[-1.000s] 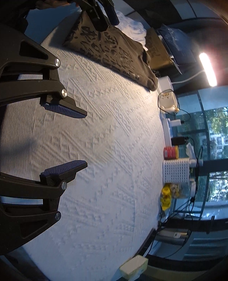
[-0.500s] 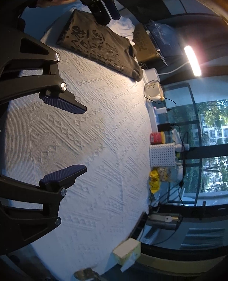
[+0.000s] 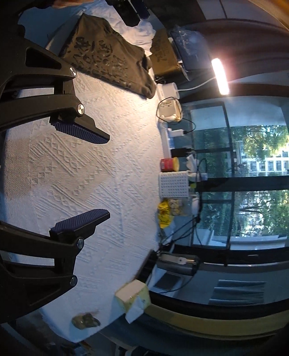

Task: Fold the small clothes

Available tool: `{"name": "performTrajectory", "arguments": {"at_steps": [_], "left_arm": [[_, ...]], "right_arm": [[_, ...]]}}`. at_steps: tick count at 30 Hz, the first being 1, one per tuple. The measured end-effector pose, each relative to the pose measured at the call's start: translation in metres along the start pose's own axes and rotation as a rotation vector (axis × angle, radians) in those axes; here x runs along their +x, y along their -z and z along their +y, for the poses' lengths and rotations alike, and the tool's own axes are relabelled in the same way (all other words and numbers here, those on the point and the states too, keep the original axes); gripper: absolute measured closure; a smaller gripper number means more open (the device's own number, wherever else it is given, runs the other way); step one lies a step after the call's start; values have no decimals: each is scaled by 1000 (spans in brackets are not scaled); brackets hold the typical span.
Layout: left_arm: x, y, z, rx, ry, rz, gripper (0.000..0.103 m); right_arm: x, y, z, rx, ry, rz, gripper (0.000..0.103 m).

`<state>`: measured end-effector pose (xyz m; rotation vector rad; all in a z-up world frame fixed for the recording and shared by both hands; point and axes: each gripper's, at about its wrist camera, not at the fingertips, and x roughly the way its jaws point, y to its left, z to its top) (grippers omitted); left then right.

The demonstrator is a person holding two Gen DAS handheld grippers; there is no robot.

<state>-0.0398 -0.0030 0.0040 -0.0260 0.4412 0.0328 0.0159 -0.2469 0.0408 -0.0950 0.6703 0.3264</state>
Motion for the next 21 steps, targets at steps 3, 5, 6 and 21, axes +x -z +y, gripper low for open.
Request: {"name": "performTrajectory", "arguments": {"at_steps": [3, 5, 6, 21], "left_arm": [[-7, -3, 3, -13, -5, -24, 1], [-11, -6, 5, -21, 6, -37, 1], [-14, -7, 5, -20, 5, -42, 1], [-62, -27, 21, -28, -46, -211, 1]], "right_arm": [[-10, -6, 2, -3, -6, -23, 37], [-17, -10, 4, -6, -7, -41, 35], [-22, -11, 5, -8, -9, -53, 33], [-93, -38, 16, -30, 22, -260, 31]]}}
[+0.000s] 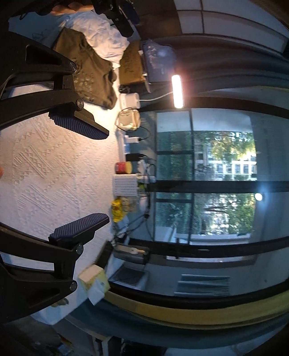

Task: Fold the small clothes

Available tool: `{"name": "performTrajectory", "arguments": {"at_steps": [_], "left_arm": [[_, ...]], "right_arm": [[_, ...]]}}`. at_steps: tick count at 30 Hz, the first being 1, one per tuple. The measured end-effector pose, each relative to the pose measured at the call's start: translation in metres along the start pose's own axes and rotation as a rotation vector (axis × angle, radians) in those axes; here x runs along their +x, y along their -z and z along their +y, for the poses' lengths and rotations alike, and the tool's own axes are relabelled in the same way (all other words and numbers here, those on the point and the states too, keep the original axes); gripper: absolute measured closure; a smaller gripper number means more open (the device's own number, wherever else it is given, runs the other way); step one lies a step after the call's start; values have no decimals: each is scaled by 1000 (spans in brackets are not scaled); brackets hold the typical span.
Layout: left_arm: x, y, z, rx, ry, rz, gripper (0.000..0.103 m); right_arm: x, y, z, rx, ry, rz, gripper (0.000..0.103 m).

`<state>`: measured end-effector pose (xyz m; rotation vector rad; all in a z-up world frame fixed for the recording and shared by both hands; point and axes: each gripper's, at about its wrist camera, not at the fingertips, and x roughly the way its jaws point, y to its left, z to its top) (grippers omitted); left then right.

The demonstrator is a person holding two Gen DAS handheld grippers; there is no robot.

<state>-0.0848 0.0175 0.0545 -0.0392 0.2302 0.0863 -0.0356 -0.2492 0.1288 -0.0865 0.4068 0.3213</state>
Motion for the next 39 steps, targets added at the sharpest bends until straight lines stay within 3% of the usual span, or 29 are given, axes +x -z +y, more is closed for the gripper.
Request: {"name": "performTrajectory", "arguments": {"at_steps": [3, 7, 20, 39], "left_arm": [[-8, -3, 5, 5, -15, -35, 1], [-10, -4, 12, -5, -29, -51, 1], [-1, 9, 19, -33, -45, -5, 1], [2, 10, 15, -33, -28, 17, 1]], "right_arm": [[-13, -6, 3, -5, 5, -48, 31], [-17, -7, 5, -9, 26, -79, 20], [8, 3, 8, -10, 38, -2, 20], [7, 5, 5, 2, 42, 2, 20]]}}
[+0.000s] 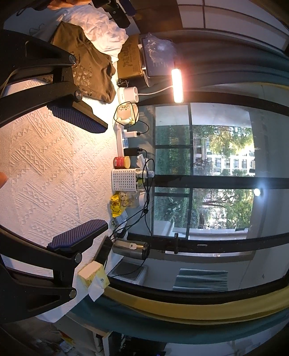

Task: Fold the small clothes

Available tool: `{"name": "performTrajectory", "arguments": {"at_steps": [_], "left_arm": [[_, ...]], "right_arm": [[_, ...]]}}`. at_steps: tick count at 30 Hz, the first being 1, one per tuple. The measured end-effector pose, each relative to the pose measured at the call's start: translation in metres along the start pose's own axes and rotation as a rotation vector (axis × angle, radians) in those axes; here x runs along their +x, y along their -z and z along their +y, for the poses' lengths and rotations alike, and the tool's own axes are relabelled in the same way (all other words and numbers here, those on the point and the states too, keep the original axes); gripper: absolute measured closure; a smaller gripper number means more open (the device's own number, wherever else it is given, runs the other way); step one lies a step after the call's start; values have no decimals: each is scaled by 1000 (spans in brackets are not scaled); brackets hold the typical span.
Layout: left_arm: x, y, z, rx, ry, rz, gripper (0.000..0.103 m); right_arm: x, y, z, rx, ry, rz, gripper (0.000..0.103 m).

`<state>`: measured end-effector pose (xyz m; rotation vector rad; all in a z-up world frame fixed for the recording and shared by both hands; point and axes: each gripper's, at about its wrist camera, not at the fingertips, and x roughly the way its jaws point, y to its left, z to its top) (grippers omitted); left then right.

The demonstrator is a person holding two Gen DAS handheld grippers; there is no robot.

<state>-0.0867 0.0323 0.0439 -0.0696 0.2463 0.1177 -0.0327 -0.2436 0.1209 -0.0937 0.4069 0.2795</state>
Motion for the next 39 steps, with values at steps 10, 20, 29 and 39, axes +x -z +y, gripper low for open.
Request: {"name": "performTrajectory", "arguments": {"at_steps": [10, 20, 29, 39], "left_arm": [[0, -1, 1, -16, 11, 0, 1], [2, -1, 1, -17, 20, 7, 1], [3, 1, 0, -15, 18, 16, 1], [3, 2, -2, -10, 24, 18, 1]], "right_arm": [[3, 2, 0, -1, -3, 7, 20], [3, 4, 2, -7, -7, 10, 20], [3, 5, 3, -9, -10, 13, 20], [2, 6, 3, -17, -9, 17, 20]]}}
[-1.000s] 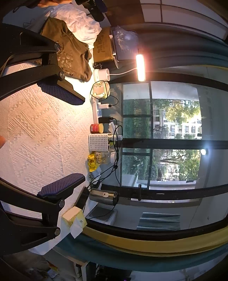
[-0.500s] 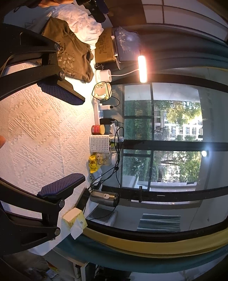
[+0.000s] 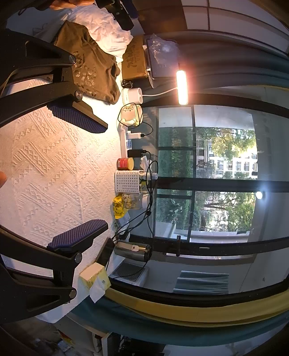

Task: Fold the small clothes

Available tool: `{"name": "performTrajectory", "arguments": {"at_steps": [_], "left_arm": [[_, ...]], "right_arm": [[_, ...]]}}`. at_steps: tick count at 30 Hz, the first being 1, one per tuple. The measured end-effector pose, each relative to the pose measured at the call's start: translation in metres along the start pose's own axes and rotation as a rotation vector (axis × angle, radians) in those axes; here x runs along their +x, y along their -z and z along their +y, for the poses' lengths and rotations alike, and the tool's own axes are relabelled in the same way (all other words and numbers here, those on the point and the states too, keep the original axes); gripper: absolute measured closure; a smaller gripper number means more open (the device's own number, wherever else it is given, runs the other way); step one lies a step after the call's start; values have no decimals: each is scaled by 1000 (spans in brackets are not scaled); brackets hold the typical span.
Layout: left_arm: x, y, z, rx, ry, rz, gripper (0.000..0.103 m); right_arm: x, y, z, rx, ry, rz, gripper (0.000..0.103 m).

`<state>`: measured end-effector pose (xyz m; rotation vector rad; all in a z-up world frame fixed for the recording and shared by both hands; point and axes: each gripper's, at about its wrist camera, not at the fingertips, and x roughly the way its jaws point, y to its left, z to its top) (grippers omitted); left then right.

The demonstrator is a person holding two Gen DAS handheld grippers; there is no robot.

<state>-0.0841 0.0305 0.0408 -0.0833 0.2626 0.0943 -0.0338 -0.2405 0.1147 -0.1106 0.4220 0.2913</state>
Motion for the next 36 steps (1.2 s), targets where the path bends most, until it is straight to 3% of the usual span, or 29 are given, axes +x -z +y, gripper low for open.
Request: {"name": "performTrajectory", "arguments": {"at_steps": [36], "left_arm": [[-2, -1, 1, -5, 18, -14, 1]], "right_arm": [[1, 1, -5, -3, 1, 8, 20]]}}
